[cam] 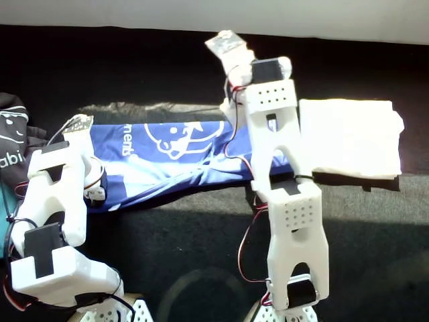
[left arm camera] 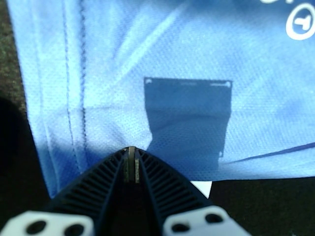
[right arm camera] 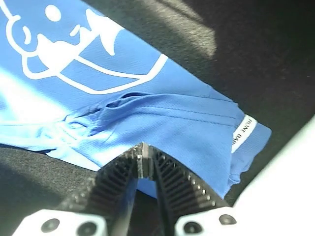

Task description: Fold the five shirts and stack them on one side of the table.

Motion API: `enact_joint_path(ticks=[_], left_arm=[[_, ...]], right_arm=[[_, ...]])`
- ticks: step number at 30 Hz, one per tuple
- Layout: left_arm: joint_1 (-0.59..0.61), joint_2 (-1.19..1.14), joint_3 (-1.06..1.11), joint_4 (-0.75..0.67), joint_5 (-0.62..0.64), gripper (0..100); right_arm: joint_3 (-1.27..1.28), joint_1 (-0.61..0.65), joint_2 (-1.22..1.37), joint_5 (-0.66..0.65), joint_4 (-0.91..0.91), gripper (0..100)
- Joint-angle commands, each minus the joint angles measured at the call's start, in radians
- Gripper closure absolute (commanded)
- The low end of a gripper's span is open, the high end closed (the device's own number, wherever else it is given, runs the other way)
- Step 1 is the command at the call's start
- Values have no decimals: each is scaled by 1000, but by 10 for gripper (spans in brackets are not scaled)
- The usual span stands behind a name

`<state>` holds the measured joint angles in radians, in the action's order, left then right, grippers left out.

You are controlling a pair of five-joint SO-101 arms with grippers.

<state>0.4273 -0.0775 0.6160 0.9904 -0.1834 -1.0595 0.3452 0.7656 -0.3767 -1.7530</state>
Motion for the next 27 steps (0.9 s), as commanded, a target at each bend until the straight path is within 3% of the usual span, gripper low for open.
enact_joint_path(ticks=[1, 11, 17, 27], left_arm=[[5, -5, 1, -34, -3, 990], [5, -5, 1, -34, -3, 990], [5, -5, 1, -34, -3, 990], [5, -5, 1, -34, -3, 990]], right_arm=[[76, 59, -15, 11, -10, 992], [120, 140, 8, 49, 27, 992], [110, 143, 154, 51, 61, 992], [-50, 157, 211, 46, 136, 992]])
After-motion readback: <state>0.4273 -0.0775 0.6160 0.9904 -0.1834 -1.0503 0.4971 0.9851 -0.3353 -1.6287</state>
